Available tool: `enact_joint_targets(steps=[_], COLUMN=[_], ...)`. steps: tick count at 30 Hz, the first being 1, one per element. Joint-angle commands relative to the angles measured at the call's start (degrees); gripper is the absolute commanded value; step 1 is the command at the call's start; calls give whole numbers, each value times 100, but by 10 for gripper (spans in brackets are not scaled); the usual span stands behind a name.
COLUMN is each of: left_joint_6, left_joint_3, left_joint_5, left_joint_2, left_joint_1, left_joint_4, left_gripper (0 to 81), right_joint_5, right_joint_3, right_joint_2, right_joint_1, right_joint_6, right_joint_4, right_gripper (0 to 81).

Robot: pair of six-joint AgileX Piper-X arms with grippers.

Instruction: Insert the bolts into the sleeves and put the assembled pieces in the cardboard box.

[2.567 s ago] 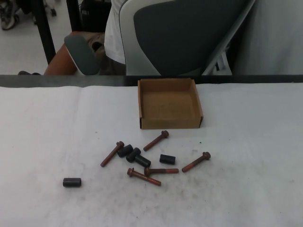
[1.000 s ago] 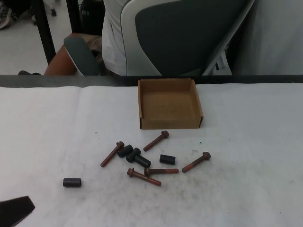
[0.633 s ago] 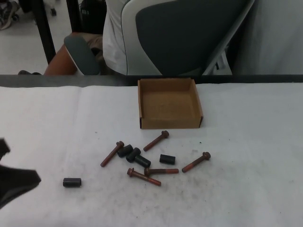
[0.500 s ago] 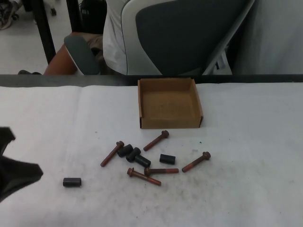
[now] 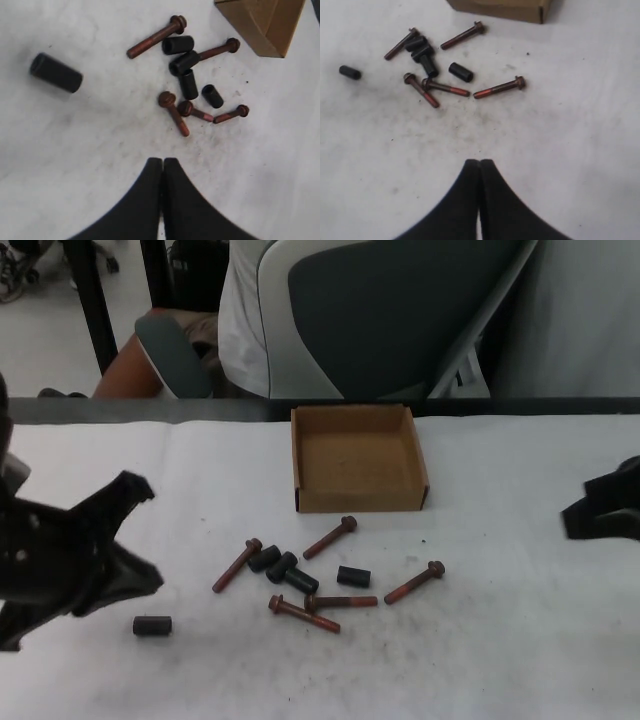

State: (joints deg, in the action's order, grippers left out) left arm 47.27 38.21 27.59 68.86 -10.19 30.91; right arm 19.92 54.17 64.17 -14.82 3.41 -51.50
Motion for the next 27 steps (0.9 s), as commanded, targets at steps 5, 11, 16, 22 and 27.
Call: enact_joint_targets(steps=[5, 11, 16, 22, 27], left_joint_6=[759, 2388, 3101, 3336, 2952], left_joint_3=[69, 69, 69, 174, 595], left_joint_5=[-220, 527, 897, -286, -1387], left_joint_2=[433, 1057, 1525, 1471, 1473], left_joint_1=[159, 248, 152, -14, -213], left_joint_4=[-1988, -2659, -2481, -1106, 424], left_gripper=[8, 8, 8, 8, 8], right_joint_5=[375, 316, 71, -749, -874], right_joint_3=[85, 85, 85, 85, 146], right_joint_2=[301, 416, 780, 1187, 1546], right_joint_1=[-33, -33, -45, -49, -49], right_joint_6=[-542, 181, 1048, 1383, 1737], right_joint_4=[385, 637, 586, 401, 418], right_gripper=[2, 2, 2, 2, 24])
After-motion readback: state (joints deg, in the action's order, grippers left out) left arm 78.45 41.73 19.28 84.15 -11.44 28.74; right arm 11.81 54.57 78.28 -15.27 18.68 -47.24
